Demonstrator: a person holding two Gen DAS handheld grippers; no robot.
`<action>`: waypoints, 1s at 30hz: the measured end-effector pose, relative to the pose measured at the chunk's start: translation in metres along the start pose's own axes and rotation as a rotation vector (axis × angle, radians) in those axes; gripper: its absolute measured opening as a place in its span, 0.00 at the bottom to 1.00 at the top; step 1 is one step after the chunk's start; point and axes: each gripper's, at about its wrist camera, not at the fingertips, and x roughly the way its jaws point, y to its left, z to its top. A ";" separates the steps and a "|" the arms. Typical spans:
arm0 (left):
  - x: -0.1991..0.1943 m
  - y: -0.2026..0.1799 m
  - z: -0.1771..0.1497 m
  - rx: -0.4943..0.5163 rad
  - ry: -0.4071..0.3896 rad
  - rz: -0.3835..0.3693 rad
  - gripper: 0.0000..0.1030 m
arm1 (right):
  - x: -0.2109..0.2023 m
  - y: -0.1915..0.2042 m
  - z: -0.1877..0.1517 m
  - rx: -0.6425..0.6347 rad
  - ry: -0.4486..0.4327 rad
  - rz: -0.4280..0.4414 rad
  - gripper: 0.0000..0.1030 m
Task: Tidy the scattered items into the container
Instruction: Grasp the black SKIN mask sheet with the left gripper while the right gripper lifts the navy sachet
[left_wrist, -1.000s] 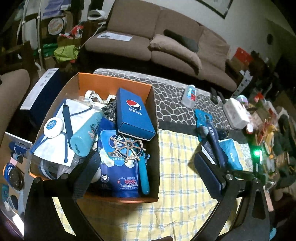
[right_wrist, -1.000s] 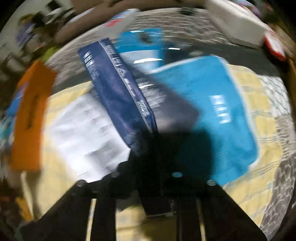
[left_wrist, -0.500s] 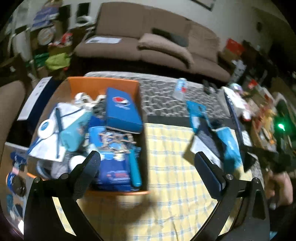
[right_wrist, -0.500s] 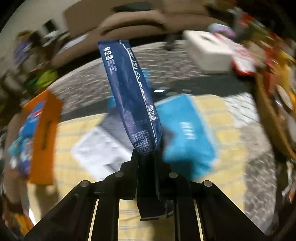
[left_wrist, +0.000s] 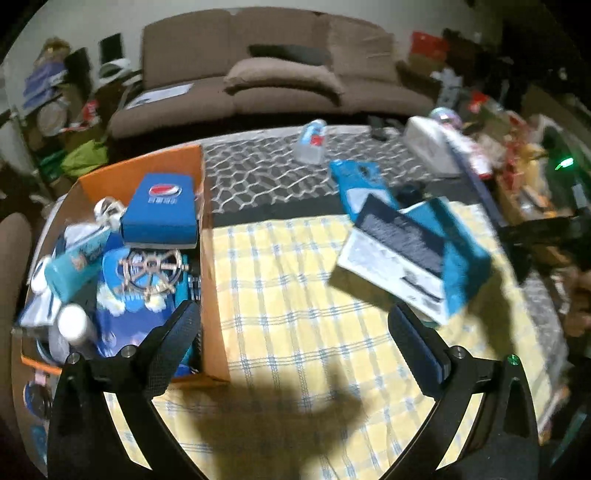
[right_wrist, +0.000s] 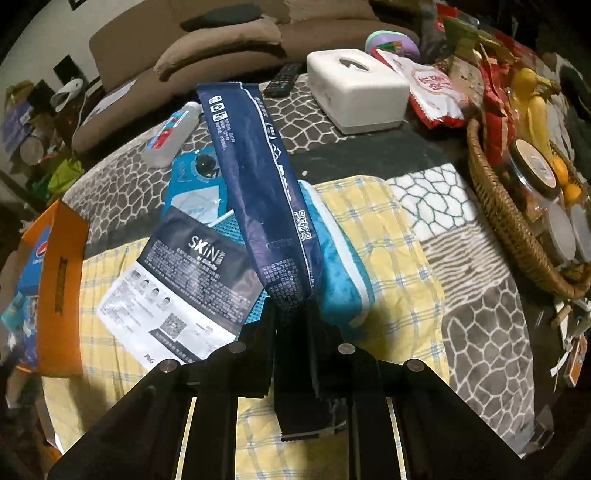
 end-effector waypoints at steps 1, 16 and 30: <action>0.006 -0.004 -0.003 -0.005 0.015 -0.002 0.99 | -0.001 -0.001 0.000 0.005 -0.001 0.003 0.15; 0.144 -0.053 0.011 -0.329 0.242 -0.164 0.85 | -0.001 0.002 0.003 -0.019 0.010 0.008 0.15; 0.030 -0.066 0.002 -0.213 -0.067 -0.154 0.01 | 0.023 -0.001 0.009 -0.002 0.018 -0.042 0.81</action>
